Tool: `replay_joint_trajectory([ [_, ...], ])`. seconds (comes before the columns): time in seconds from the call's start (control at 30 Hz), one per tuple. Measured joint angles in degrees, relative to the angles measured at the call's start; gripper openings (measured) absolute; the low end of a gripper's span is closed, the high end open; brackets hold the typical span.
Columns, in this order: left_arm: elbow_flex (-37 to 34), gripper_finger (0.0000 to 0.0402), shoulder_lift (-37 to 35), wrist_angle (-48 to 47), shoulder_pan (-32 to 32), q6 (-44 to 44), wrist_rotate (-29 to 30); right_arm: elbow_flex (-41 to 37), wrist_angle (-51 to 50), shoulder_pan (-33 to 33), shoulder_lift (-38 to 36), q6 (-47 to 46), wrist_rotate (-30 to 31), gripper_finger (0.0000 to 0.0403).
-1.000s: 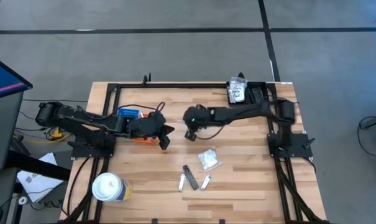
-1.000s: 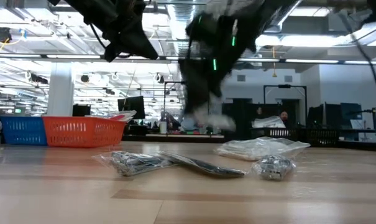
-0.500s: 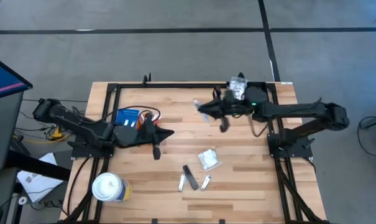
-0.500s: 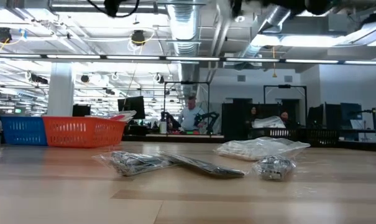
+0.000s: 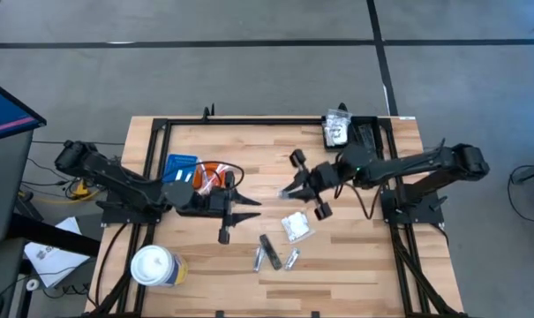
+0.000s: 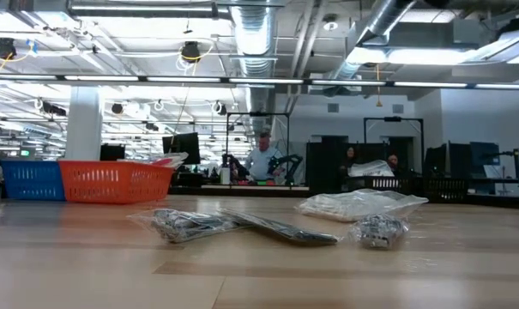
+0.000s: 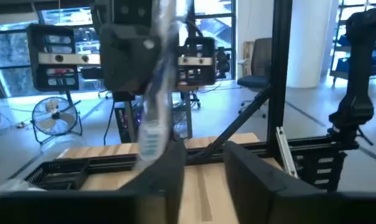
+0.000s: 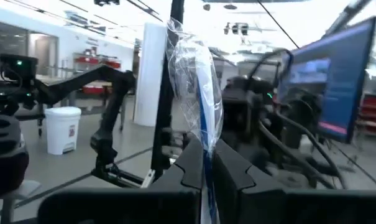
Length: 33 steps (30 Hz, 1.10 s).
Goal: Pick & Place Travel size toiletries
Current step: Put the dark blue toothbrush into the orange bin
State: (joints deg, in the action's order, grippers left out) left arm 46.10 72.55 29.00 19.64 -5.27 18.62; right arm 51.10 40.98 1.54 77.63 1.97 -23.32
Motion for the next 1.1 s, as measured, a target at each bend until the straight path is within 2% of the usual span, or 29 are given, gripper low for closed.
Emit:
replay_joint_trajectory([
  [0.17, 0.0, 0.0172, 0.8, 0.4, -0.1, -4.6, 0.2, 4.0, -2.4, 3.5, 4.6, 4.2, -0.7, 0.0009],
  [0.33, 0.0, 0.0203, 0.8, 0.5, 0.2, -5.1, 0.3, 8.5, -6.0, 5.3, 8.5, 6.6, -0.8, 0.0016],
  [0.6, 0.0, 0.0205, 0.8, 0.5, 0.4, -4.8, 0.0, 11.7, -5.5, 5.5, 13.5, 7.7, 1.2, 0.0015],
  [0.8, 0.0, 0.0204, 0.8, 0.4, 0.7, -4.8, 0.1, 11.7, -6.0, 5.5, 13.6, 8.9, 1.5, 0.0016],
  [1.1, 0.0, 0.0204, 0.8, 0.8, 0.5, -3.4, -1.5, 11.7, -6.3, 5.5, 13.6, 10.6, 5.4, 0.0018],
])
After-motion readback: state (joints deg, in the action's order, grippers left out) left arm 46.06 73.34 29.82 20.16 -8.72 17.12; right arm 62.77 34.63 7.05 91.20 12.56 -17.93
